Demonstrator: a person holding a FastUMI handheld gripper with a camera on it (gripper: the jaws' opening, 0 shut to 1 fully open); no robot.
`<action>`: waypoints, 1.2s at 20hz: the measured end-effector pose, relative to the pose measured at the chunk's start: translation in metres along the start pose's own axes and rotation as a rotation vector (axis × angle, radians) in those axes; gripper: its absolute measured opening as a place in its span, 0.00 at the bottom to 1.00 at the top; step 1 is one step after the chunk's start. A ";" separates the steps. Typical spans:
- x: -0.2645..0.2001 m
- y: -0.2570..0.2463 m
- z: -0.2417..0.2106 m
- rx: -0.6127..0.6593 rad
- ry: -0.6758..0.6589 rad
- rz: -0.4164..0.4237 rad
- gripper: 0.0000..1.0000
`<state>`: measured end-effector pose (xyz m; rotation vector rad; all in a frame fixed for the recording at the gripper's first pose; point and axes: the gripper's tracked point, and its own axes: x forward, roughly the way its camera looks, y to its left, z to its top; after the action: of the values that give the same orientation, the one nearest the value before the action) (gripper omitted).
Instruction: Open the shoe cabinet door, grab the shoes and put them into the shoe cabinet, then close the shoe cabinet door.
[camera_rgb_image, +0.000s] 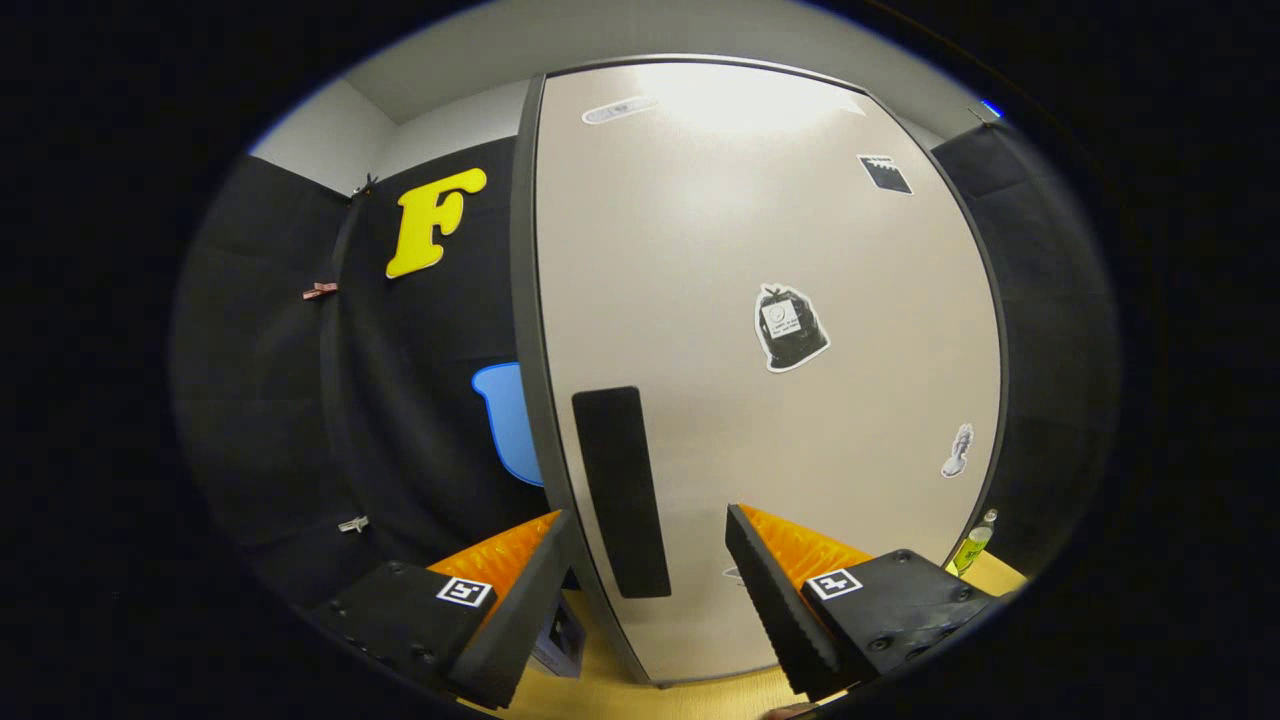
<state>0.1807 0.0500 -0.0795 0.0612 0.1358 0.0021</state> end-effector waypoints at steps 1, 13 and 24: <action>0.005 -0.002 -0.002 -0.003 0.007 -0.009 0.90; 0.015 0.006 -0.011 -0.064 0.013 -0.047 0.37; 0.010 0.005 -0.013 -0.079 0.015 -0.057 0.32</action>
<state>0.1884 0.0556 -0.0929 -0.0212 0.1525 -0.0491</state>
